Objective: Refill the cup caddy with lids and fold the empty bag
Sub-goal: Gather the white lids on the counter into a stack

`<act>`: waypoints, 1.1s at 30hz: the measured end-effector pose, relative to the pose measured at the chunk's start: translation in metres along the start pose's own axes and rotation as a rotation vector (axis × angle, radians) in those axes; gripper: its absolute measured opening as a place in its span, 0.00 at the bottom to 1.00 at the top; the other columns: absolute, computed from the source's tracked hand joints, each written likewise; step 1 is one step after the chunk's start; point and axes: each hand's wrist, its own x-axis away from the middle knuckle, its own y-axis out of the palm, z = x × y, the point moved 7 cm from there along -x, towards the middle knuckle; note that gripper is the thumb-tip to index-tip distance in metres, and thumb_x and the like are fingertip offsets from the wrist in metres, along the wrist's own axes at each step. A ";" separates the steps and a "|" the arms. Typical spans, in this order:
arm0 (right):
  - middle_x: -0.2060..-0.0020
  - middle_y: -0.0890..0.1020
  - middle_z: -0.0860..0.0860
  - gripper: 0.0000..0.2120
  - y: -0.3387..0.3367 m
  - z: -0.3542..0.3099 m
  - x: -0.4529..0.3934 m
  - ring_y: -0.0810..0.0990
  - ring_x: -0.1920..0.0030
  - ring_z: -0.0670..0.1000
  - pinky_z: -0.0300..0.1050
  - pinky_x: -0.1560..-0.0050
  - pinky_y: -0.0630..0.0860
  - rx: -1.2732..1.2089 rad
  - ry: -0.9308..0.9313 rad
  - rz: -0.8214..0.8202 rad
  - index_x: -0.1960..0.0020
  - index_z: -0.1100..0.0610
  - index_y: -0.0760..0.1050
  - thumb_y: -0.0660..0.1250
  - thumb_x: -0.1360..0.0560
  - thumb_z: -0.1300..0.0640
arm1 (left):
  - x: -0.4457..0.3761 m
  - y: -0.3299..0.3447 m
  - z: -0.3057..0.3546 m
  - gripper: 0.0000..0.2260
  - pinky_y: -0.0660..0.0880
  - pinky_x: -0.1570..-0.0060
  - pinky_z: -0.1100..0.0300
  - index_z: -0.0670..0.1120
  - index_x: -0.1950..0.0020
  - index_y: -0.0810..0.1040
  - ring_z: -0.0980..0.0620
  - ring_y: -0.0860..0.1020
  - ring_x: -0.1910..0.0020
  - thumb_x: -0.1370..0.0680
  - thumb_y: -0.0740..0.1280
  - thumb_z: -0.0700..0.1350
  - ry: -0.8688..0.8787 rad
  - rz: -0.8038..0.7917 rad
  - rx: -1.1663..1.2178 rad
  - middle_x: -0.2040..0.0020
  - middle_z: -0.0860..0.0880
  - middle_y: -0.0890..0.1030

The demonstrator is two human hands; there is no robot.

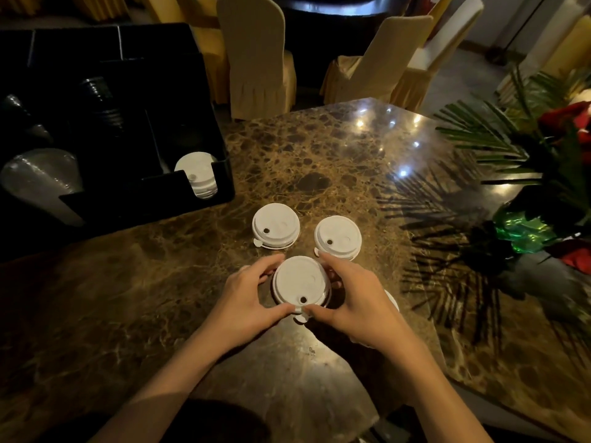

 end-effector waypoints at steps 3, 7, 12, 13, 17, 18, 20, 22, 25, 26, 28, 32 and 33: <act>0.35 0.81 0.47 0.42 -0.022 0.002 0.009 0.79 0.37 0.44 0.31 0.38 0.71 -0.059 0.021 0.080 0.25 0.52 0.72 0.81 0.35 0.41 | -0.010 -0.001 0.012 0.41 0.72 0.34 0.65 0.53 0.27 0.72 0.65 0.76 0.36 0.37 0.84 0.50 -0.004 -0.040 0.128 0.34 0.57 0.79; 0.38 0.82 0.46 0.40 -0.056 0.012 0.023 0.80 0.42 0.40 0.37 0.40 0.78 -0.116 0.060 0.190 0.28 0.52 0.76 0.82 0.37 0.41 | -0.029 0.006 0.044 0.37 0.73 0.38 0.71 0.53 0.29 0.75 0.66 0.76 0.37 0.36 0.83 0.51 0.095 -0.110 0.114 0.35 0.59 0.79; 0.39 0.82 0.42 0.37 -0.083 0.032 0.049 0.79 0.39 0.39 0.38 0.39 0.78 -0.136 0.095 0.267 0.28 0.49 0.77 0.78 0.35 0.39 | -0.046 0.029 0.077 0.33 0.75 0.39 0.69 0.51 0.29 0.77 0.63 0.78 0.38 0.34 0.82 0.47 0.172 -0.216 0.087 0.34 0.55 0.81; 0.39 0.82 0.41 0.37 -0.085 0.035 0.055 0.78 0.39 0.38 0.36 0.39 0.77 -0.128 0.102 0.268 0.28 0.47 0.76 0.77 0.34 0.38 | -0.047 0.035 0.080 0.33 0.75 0.37 0.66 0.50 0.29 0.77 0.62 0.78 0.37 0.33 0.82 0.46 0.184 -0.234 0.081 0.34 0.54 0.80; 0.39 0.79 0.36 0.34 -0.080 0.048 0.076 0.77 0.38 0.35 0.35 0.39 0.76 -0.129 0.153 0.283 0.29 0.42 0.74 0.75 0.33 0.37 | -0.045 0.057 0.085 0.32 0.74 0.34 0.61 0.51 0.29 0.76 0.62 0.77 0.35 0.31 0.80 0.46 0.227 -0.323 0.028 0.33 0.55 0.80; 0.39 0.80 0.38 0.34 -0.077 0.051 0.080 0.78 0.39 0.37 0.37 0.39 0.77 -0.122 0.169 0.286 0.28 0.44 0.75 0.76 0.33 0.37 | -0.044 0.062 0.086 0.30 0.74 0.33 0.61 0.51 0.29 0.77 0.63 0.77 0.36 0.31 0.80 0.46 0.250 -0.356 0.011 0.34 0.56 0.80; 0.40 0.82 0.41 0.35 -0.069 0.058 0.089 0.79 0.41 0.39 0.44 0.40 0.80 -0.125 0.205 0.296 0.28 0.47 0.77 0.76 0.33 0.36 | -0.043 0.070 0.086 0.27 0.73 0.33 0.62 0.52 0.31 0.78 0.63 0.77 0.36 0.30 0.79 0.46 0.286 -0.432 -0.006 0.36 0.58 0.81; 0.43 0.83 0.41 0.35 -0.062 0.063 0.096 0.80 0.43 0.41 0.47 0.42 0.81 -0.144 0.231 0.307 0.30 0.44 0.77 0.75 0.34 0.34 | -0.042 0.076 0.086 0.26 0.72 0.34 0.65 0.54 0.31 0.78 0.63 0.77 0.36 0.28 0.78 0.45 0.307 -0.505 -0.013 0.37 0.58 0.82; 0.46 0.80 0.32 0.32 -0.054 0.066 0.102 0.79 0.44 0.39 0.45 0.44 0.81 -0.146 0.244 0.320 0.32 0.35 0.73 0.72 0.35 0.30 | -0.040 0.085 0.083 0.25 0.71 0.35 0.68 0.55 0.31 0.78 0.64 0.76 0.36 0.27 0.76 0.43 0.319 -0.571 -0.011 0.37 0.60 0.81; 0.47 0.79 0.30 0.31 -0.051 0.067 0.103 0.78 0.45 0.38 0.44 0.45 0.81 -0.133 0.251 0.325 0.33 0.33 0.73 0.73 0.35 0.30 | -0.040 0.088 0.082 0.25 0.72 0.35 0.67 0.55 0.31 0.78 0.63 0.76 0.36 0.27 0.76 0.42 0.319 -0.581 -0.005 0.37 0.59 0.82; 0.48 0.78 0.29 0.30 -0.047 0.071 0.104 0.78 0.45 0.37 0.42 0.45 0.81 -0.126 0.273 0.331 0.34 0.31 0.72 0.75 0.34 0.32 | -0.041 0.093 0.078 0.24 0.74 0.34 0.60 0.54 0.32 0.78 0.60 0.78 0.37 0.26 0.76 0.42 0.312 -0.599 0.007 0.38 0.58 0.82; 0.45 0.80 0.35 0.31 -0.040 0.075 0.106 0.77 0.44 0.37 0.39 0.45 0.80 -0.148 0.295 0.334 0.33 0.36 0.76 0.75 0.35 0.32 | -0.040 0.097 0.073 0.25 0.74 0.33 0.52 0.55 0.30 0.77 0.58 0.78 0.35 0.26 0.75 0.43 0.314 -0.634 0.021 0.37 0.58 0.82; 0.45 0.81 0.36 0.32 -0.039 0.076 0.106 0.77 0.44 0.37 0.39 0.45 0.80 -0.145 0.301 0.334 0.33 0.38 0.77 0.76 0.35 0.33 | -0.040 0.097 0.072 0.25 0.74 0.32 0.52 0.56 0.30 0.76 0.59 0.77 0.35 0.26 0.75 0.44 0.312 -0.637 0.017 0.36 0.59 0.81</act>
